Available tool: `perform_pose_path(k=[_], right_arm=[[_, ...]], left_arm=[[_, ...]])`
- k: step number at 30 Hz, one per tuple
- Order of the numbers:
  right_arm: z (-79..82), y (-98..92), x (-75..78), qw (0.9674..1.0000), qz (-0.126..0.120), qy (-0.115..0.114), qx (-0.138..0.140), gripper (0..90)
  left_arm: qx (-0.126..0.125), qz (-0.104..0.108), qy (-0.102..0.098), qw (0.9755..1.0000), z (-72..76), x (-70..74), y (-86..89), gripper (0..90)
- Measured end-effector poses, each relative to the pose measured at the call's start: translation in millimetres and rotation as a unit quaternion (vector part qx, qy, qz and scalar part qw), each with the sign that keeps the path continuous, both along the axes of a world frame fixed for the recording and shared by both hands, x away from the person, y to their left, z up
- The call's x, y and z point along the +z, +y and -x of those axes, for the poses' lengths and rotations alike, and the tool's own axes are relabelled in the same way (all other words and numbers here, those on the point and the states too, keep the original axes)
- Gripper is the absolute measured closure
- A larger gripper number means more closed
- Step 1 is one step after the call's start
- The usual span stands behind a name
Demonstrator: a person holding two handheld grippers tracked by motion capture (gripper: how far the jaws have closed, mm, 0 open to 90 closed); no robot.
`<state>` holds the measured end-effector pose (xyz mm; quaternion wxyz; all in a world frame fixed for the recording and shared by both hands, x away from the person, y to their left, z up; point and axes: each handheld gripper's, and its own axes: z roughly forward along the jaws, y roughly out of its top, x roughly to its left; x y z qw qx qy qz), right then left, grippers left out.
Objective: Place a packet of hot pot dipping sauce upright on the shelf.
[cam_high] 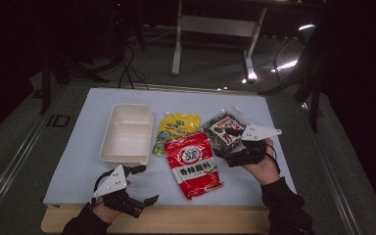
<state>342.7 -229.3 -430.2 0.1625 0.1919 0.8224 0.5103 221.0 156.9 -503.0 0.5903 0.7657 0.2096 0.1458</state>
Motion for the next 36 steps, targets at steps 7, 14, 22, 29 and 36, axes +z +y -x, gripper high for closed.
perform_pose_path(k=[7,14,22,29,36], right_arm=[[-25.9,12.6,-12.2,0.9995,0.02,0.021,0.013,14.0],[-46.6,25.7,-23.0,0.9985,0.036,0.036,0.023,18.7],[-66.9,37.2,-37.9,0.9964,0.057,0.049,0.038,22.7],[-83.6,42.9,-48.6,0.9947,0.075,0.064,0.029,25.1],[-95.2,44.9,-62.8,0.9923,0.082,0.09,0.024,28.4]], left_arm=[[-0.003,-0.003,0.003,1.0,-0.4,-1.0,0.4,1.7],[-0.014,-0.006,0.002,0.9999,0.3,-2.7,-0.7,1.7],[-0.016,-0.006,0.004,0.9998,0.4,-3.6,0.4,1.7],[-0.019,-0.005,0.007,0.9998,0.0,-4.8,1.1,1.7],[-0.02,-0.008,0.013,0.9997,-0.7,-7.3,0.6,1.7]])
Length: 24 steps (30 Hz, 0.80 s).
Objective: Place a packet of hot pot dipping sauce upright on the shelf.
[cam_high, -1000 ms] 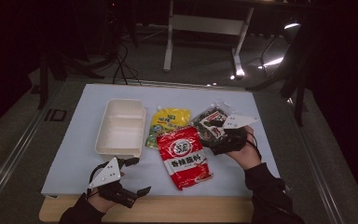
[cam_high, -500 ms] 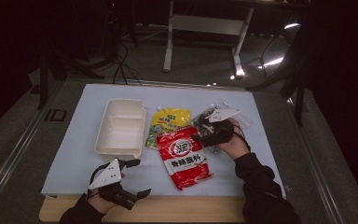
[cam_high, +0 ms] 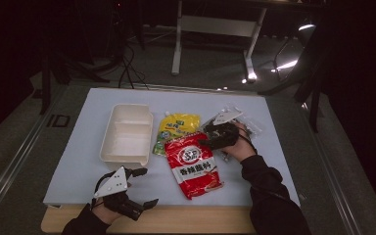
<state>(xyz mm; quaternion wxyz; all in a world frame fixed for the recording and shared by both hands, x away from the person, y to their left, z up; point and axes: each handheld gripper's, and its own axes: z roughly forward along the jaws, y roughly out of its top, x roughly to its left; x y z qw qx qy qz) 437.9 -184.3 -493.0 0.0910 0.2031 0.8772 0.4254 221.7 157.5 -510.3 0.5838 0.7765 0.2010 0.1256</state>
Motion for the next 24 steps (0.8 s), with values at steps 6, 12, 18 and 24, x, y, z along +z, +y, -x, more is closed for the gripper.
perform_pose_path(k=[6,12,18,24], right_arm=[[-7.5,5.3,-6.1,0.9997,0.021,0.007,0.008,39.9],[-13.9,8.2,-11.0,0.999,0.034,0.024,0.017,51.0],[-14.9,10.5,-8.2,0.9974,0.051,0.038,0.035,77.4],[-12.5,8.6,2.4,0.9963,0.049,0.051,0.048,88.0]], left_arm=[[-0.002,-0.002,0.001,1.0,-0.8,-0.9,0.3,1.7],[-0.003,-0.004,0.003,1.0,-1.5,-1.9,0.3,1.7],[-0.003,-0.004,0.003,1.0,-1.4,-1.9,0.5,1.7],[-0.003,-0.003,0.005,1.0,-1.9,-2.2,0.3,1.7]])
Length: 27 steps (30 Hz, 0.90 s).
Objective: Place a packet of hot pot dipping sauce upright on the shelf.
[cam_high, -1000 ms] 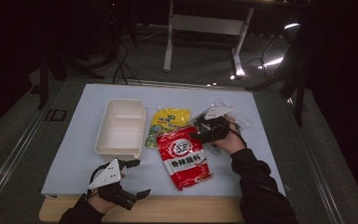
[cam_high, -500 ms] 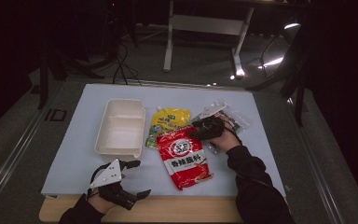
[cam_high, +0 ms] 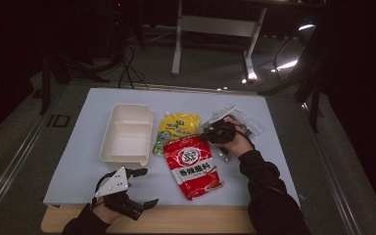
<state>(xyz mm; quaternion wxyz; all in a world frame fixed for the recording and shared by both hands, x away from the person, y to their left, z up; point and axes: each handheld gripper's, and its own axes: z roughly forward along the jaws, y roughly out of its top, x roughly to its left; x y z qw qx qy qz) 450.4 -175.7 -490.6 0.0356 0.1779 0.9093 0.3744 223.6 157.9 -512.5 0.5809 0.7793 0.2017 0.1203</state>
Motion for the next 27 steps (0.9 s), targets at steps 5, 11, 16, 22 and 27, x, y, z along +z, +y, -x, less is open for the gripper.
perform_pose_path(k=[5,11,16,22,27], right_arm=[[8.5,-2.2,11.3,0.9998,-0.001,-0.017,0.005,88.9],[21.0,-4.8,23.4,0.9994,-0.005,-0.031,0.014,89.4],[34.8,-10.4,38.0,0.9986,-0.014,-0.047,0.019,89.6],[51.2,-22.0,56.3,0.9969,-0.031,-0.07,0.02,89.5],[66.1,-29.9,70.0,0.9949,-0.038,-0.09,0.023,89.5]], left_arm=[[0.001,-0.003,0.0,1.0,0.0,-0.1,-1.0,1.7],[0.004,-0.004,0.007,1.0,-0.8,-0.3,-2.8,1.7],[0.002,-0.005,0.009,0.9999,-1.1,-0.2,-4.8,1.7],[0.0,-0.008,0.011,0.9999,-2.0,0.3,-7.7,1.7],[0.003,-0.007,0.01,0.9999,-2.5,2.6,-9.1,1.7]])
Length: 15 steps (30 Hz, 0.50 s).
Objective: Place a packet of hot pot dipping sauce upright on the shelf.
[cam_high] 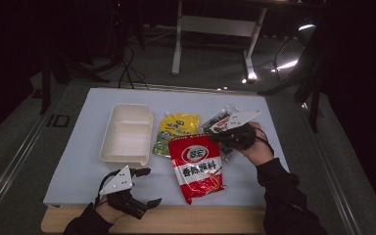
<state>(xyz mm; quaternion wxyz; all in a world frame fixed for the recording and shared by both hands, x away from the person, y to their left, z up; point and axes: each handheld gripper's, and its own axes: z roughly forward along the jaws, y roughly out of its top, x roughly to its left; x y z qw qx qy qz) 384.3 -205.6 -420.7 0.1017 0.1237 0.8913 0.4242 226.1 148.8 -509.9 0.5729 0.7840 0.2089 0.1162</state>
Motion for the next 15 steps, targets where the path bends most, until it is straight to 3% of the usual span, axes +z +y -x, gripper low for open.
perform_pose_path(k=[15], right_arm=[[43.3,-8.2,28.1,0.9982,-0.023,-0.045,0.033,89.6]], left_arm=[[0.001,-0.016,-0.001,0.9999,-5.5,11.1,-9.8,1.8]])
